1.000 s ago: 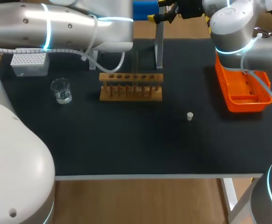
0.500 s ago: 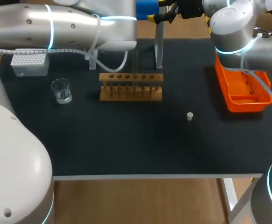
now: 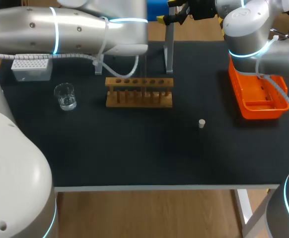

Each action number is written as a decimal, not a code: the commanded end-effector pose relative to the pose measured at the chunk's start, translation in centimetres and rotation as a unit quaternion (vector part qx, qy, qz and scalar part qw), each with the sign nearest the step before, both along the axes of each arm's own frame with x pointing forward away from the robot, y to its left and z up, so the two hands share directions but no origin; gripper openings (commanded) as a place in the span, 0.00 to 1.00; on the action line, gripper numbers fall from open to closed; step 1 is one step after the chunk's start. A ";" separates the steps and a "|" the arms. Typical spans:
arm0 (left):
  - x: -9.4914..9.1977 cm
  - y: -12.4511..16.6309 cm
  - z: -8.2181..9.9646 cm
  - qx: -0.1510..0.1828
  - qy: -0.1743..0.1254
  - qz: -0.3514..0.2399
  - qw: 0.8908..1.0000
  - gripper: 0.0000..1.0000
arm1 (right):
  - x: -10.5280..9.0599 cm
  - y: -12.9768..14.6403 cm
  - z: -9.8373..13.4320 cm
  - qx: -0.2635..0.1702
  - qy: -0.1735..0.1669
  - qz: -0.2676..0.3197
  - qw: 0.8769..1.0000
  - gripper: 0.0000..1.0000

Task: Invert the test tube, pick up the pipette, mount the tip to pipette, aspirate from beaker and dispense into the tube, eject the tip, return the pipette, and cap with the stopper.

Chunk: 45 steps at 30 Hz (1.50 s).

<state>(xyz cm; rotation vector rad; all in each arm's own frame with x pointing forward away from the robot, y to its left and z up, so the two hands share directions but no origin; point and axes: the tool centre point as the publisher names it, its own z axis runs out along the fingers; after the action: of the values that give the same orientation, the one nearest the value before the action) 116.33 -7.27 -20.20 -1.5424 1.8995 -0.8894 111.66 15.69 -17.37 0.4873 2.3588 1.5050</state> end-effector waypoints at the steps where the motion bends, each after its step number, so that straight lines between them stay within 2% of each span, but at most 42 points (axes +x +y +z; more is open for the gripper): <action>1: -1.2 -0.1 0.3 -0.003 -0.006 0.003 1.000 1.00 | 0.0 -0.1 0.1 -0.002 0.002 0.001 1.000 1.00; 5: -2.9 -0.6 0.9 -0.006 -0.013 -0.006 1.000 1.00 | 0.0 -0.1 0.1 -0.002 0.002 0.001 1.000 1.00; 7: -4.1 -0.8 1.5 -0.009 -0.027 -0.017 0.999 1.00 | 0.0 -0.1 0.1 -0.002 0.002 0.001 1.000 1.00; 9: -5.4 -0.8 2.1 -0.019 -0.035 -0.030 0.999 1.00 | 0.0 -0.1 0.1 -0.002 0.002 0.001 1.000 1.00; 12: -7.9 -0.7 3.2 -0.045 -0.066 -0.062 0.995 1.00 | 0.0 -0.1 0.1 -0.002 0.002 0.001 1.000 1.00; 14: -9.3 -0.8 4.0 -0.069 -0.097 -0.121 0.985 1.00 | 0.0 -0.1 0.1 -0.002 0.002 0.001 1.000 1.00; 15: -10.1 -0.9 4.3 -0.058 -0.097 -0.135 0.984 1.00 | 0.0 -0.1 0.1 -0.002 0.002 0.001 1.000 1.00; 17: -11.7 -0.8 4.8 -0.078 -0.117 -0.180 0.974 1.00 | 0.0 -0.1 0.1 -0.002 0.002 0.001 1.000 1.00; 23: -15.2 -1.2 5.9 -0.098 -0.133 -0.297 0.940 1.00 | 0.0 -0.1 0.1 -0.002 0.002 0.001 1.000 1.00; 27: -16.5 -1.5 5.9 -0.098 -0.134 -0.339 0.926 1.00 | 0.0 -0.1 0.1 -0.002 0.002 0.001 1.000 1.00; 33: -17.7 -2.2 4.9 -0.098 -0.133 -0.389 0.907 1.00 | 0.0 -0.1 0.1 -0.002 0.002 0.001 1.000 1.00; 39: -18.3 -2.7 3.0 -0.078 -0.119 -0.417 0.898 1.00 | 0.0 -0.1 0.1 -0.002 0.002 0.001 1.000 1.00; 42: -18.4 -2.7 2.0 -0.079 -0.121 -0.426 0.893 1.00 | 0.0 -0.1 0.1 -0.002 0.002 0.001 1.000 1.00; 45: -18.2 -2.7 1.1 -0.086 -0.122 -0.444 0.884 1.00 | 0.0 -0.1 0.1 -0.002 0.002 0.001 1.000 1.00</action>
<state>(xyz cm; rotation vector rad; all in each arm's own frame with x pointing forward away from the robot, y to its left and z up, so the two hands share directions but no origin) 97.65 -10.32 -18.40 -0.6096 2.2943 -1.4478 111.67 15.69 -17.38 0.4874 2.3590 1.5050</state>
